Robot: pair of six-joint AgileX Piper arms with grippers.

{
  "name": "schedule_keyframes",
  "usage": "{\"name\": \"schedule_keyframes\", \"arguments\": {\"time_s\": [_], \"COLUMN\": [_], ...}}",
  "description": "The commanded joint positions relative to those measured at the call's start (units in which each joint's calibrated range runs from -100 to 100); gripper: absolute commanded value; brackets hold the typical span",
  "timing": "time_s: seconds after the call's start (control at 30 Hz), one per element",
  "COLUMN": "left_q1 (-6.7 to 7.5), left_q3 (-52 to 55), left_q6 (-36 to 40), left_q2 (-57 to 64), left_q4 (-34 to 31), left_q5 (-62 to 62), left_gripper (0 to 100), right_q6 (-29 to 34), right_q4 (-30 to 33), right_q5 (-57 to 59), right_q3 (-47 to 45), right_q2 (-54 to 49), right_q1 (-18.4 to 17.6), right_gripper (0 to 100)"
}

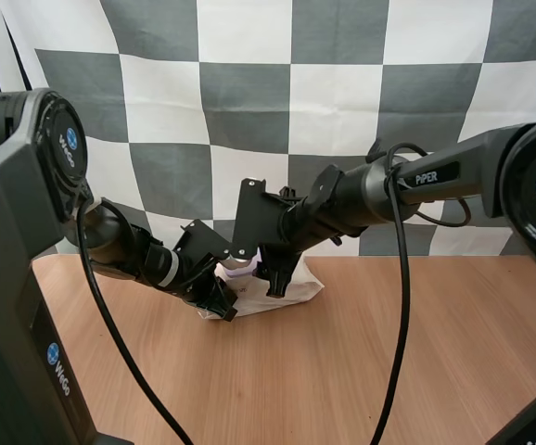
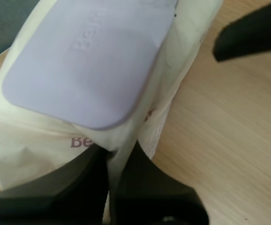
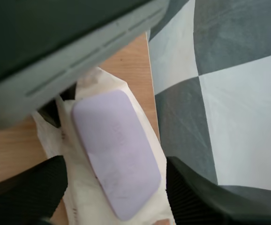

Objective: Open the wet wipes lid

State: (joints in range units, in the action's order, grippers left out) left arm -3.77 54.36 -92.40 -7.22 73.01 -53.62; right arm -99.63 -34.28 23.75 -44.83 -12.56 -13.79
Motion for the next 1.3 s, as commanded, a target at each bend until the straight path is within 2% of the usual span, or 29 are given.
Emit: {"name": "schedule_keyframes", "arguments": {"time_s": [0.0, 0.67, 0.73, 0.8, 0.87, 0.9, 0.93, 1.27], "left_q1": [-0.01, -0.01, -0.01, -0.01, -0.01, -0.01, -0.01, -0.01], "left_q3": [-0.01, -0.01, -0.01, -0.01, -0.01, -0.01, -0.01, -0.01], "left_q6": [-0.92, -0.92, -0.92, -0.92, -0.92, -0.92, -0.92, -0.92], "left_q2": [-0.01, -0.01, -0.01, -0.01, -0.01, -0.01, -0.01, -0.01], "left_q4": [0.0, 0.0, 0.0, 0.0, 0.0, 0.0, 0.0, 0.0], "left_q5": [0.09, 0.41, 0.41, 0.41, 0.41, 0.41, 0.41, 0.41], "left_gripper": [0, 0, 0, 0, 0, 0, 0, 0], "right_q6": [0.03, 0.13, 0.23, 0.23, 0.23, 0.23, 0.23, 0.13], "right_q4": [0.64, 0.4, 0.12, -1.44, -2.45, -2.45, -2.45, -3.95], "right_q5": [-2.03, -7.98, -7.98, -7.98, -7.98, -7.98, -7.98, -11.64], "right_q3": [0.04, 1.65, 1.65, 1.65, 1.65, 1.65, 1.65, 1.65], "right_q2": [0.23, 4.59, 4.59, 4.59, 4.59, 4.59, 4.59, 4.86], "right_q1": [-0.05, 0.03, 0.03, 0.03, 0.03, 0.03, 0.03, 0.03], "right_gripper": [100, 100, 83, 54, 20, 6, 0, 0]}}
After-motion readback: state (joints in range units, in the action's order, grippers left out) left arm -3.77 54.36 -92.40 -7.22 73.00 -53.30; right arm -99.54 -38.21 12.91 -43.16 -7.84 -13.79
